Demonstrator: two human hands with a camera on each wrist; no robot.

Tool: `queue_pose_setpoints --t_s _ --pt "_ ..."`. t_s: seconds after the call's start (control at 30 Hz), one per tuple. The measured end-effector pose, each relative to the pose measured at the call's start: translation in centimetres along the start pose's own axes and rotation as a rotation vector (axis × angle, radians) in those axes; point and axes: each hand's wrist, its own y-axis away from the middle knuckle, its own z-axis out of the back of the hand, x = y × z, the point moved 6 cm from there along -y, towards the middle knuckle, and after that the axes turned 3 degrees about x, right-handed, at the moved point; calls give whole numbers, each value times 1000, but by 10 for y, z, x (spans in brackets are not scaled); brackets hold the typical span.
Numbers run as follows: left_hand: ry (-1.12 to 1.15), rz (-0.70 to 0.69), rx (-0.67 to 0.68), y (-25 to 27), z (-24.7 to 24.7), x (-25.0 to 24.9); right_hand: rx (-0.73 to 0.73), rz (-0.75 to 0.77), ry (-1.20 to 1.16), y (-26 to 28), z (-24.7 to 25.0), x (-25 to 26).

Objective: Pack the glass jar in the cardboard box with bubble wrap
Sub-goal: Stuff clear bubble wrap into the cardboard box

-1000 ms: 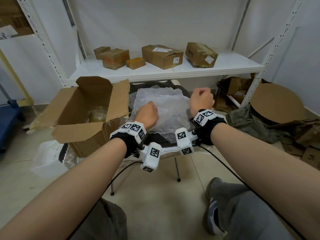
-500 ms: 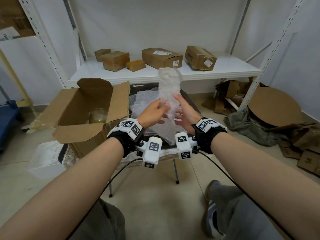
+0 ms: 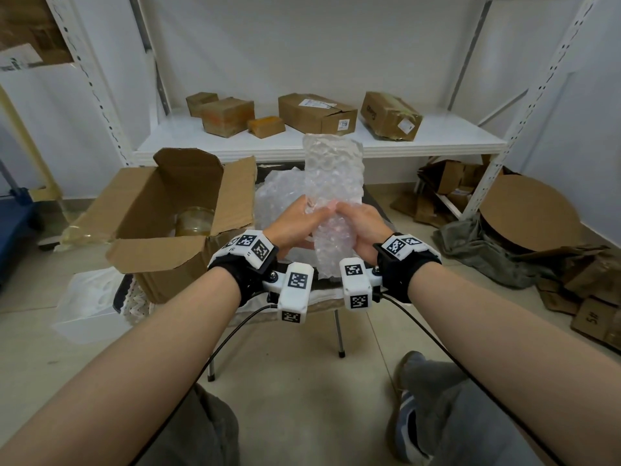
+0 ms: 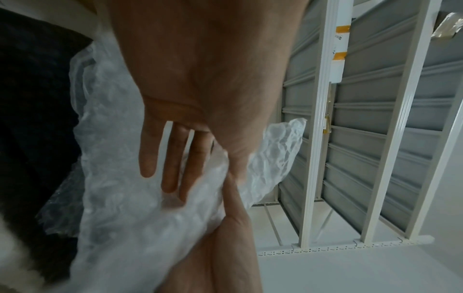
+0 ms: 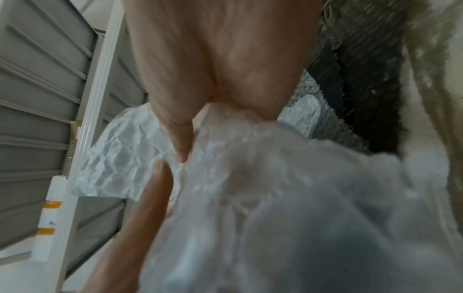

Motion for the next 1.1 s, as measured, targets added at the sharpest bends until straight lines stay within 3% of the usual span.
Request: queue_pose_setpoints --t_s 0.13,0.23,0.37,0.57,0.7,0.9,1.1 --pt "-65 121 128 1 3 13 -118 8 -50 -5 4 -7" --pt "-34 196 134 0 10 19 -211 28 -123 -4 9 -10" --pt "-44 176 -19 -5 22 31 -331 33 -183 -3 18 -15" --pt "-4 110 -251 -10 28 62 -349 -22 -197 2 21 -19" --pt "135 152 -376 -17 40 80 -349 -20 -308 -6 20 -33" --pt "489 182 -157 -35 32 85 -416 -2 -470 -25 20 -47" --pt "605 66 -109 -64 21 85 -465 22 -501 -56 32 -55"
